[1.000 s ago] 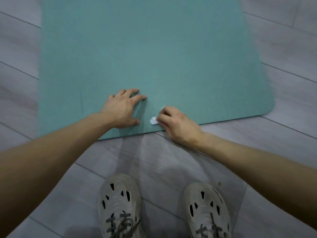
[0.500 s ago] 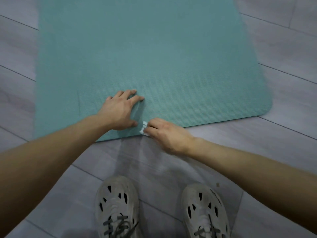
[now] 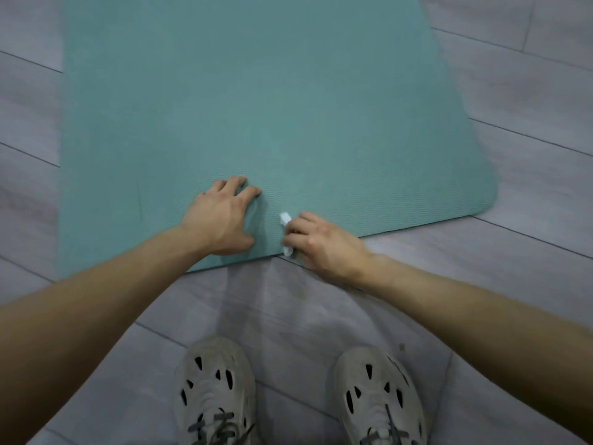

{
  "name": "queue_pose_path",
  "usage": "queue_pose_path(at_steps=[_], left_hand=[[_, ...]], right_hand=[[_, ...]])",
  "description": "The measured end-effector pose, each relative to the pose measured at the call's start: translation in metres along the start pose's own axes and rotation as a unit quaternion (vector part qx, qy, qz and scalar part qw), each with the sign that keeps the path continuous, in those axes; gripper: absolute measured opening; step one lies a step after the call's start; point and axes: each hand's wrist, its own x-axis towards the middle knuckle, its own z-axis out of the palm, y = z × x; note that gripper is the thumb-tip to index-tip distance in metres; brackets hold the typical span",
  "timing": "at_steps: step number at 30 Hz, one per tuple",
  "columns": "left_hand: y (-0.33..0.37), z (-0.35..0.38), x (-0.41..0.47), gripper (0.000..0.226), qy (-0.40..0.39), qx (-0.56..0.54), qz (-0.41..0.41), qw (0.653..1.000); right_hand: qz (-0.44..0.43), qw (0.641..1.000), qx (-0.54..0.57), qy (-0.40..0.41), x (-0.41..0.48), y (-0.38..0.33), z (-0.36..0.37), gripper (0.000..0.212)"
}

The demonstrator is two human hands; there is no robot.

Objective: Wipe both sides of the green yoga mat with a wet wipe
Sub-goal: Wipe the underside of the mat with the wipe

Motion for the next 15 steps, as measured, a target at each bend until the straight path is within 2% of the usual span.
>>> queue_pose_path(at_steps=[2, 3, 4, 6, 8, 10, 13, 15], left_hand=[[0.002, 0.0, 0.0, 0.095, -0.007, -0.001, -0.002, 1.0], [0.003, -0.001, 0.0, 0.092, -0.007, -0.008, -0.006, 1.0], [0.003, -0.003, 0.0, 0.087, -0.003, -0.017, -0.013, 1.0], [0.007, -0.007, 0.002, 0.076, 0.008, -0.032, -0.028, 0.999], [0.012, -0.008, 0.004, 0.068, 0.01, -0.045, -0.039, 0.998], [0.012, -0.008, 0.008, 0.063, 0.017, -0.059, -0.041, 0.997], [0.008, -0.007, 0.015, 0.066, 0.045, -0.065, -0.037, 0.996], [0.007, -0.006, 0.02, 0.076, 0.056, -0.068, -0.036, 0.995]], right_hand=[[-0.029, 0.999, -0.025, 0.003, -0.001, 0.028, -0.016, 0.022], [0.003, 0.998, -0.056, 0.024, 0.0, 0.056, -0.028, 0.025], [0.061, 0.992, -0.087, 0.062, 0.0, 0.087, -0.047, 0.027], [0.221, 0.957, -0.134, 0.134, -0.011, 0.147, -0.09, 0.038], [0.324, 0.921, -0.146, 0.156, -0.025, 0.177, -0.114, 0.033], [0.306, 0.926, -0.145, 0.164, -0.017, 0.169, -0.106, 0.021], [0.153, 0.974, -0.094, 0.136, 0.017, 0.122, -0.069, 0.017], [0.081, 0.987, -0.084, 0.108, 0.037, 0.098, -0.049, 0.016]])
